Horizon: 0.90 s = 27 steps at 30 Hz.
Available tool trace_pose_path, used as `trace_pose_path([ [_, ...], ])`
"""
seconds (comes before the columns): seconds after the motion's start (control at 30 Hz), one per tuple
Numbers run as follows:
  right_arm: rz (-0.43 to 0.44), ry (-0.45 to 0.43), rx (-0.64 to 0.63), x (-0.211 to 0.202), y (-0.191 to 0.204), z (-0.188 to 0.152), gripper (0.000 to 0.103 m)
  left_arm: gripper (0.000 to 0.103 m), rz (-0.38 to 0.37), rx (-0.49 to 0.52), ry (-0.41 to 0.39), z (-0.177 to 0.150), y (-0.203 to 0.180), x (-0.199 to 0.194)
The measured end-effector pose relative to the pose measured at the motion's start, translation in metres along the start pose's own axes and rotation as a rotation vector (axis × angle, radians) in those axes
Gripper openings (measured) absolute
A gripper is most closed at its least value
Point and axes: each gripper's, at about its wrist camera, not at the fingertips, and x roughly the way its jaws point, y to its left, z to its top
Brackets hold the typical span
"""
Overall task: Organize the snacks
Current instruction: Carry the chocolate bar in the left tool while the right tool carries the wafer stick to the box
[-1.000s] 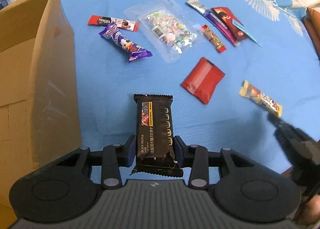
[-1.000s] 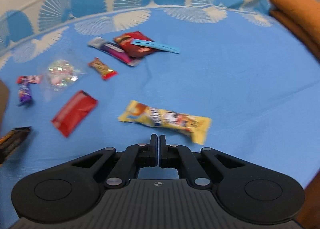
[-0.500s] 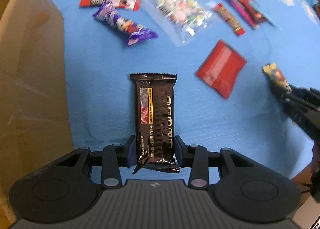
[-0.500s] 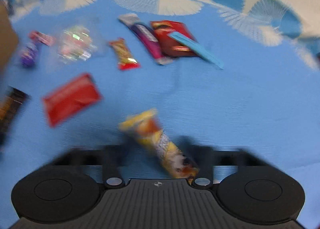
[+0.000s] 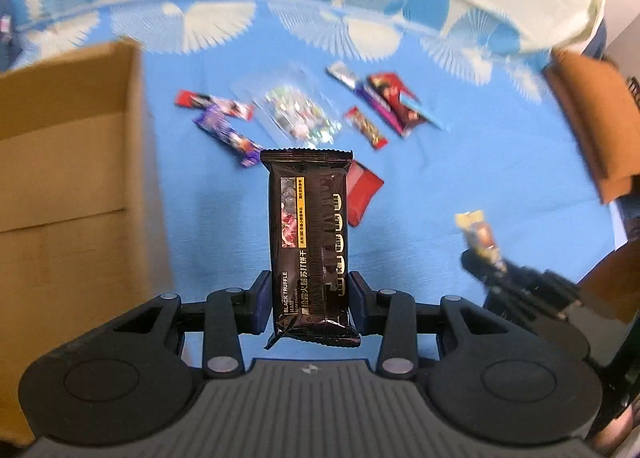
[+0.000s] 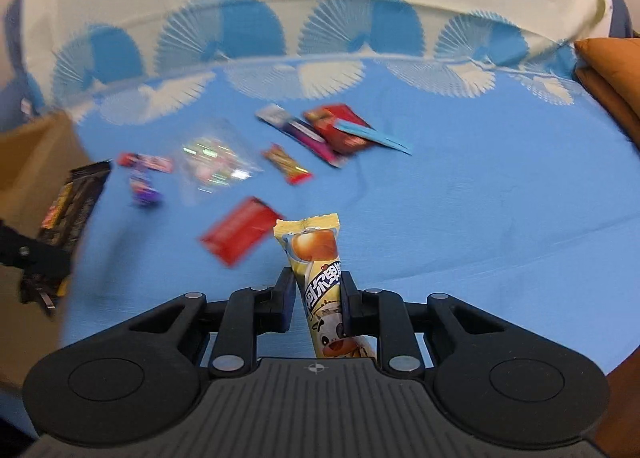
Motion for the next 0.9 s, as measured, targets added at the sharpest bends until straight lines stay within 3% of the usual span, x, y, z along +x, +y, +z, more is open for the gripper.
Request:
trace_pose_path([
  [0.17,0.138,-0.057,-0.033,-0.051,0.058,0.008,0.024,0.043,0.032,-0.052,-0.081,-0.03,0.034,-0.065],
  [0.43,0.332,-0.109,-0.131,-0.109,0.153,0.007,0.024,0.043,0.067,-0.183,-0.159,-0.085,0.105,-0.133],
  [0.7,0.391,-0.105,-0.206,-0.137,0.21,-0.005,0.024,0.044,0.125,-0.251,-0.208,-0.121,0.162,-0.175],
  [0.9,0.392,-0.108,-0.242,-0.148,0.23,-0.01,0.024,0.043,0.136,-0.282,-0.219,-0.128,0.177,-0.18],
])
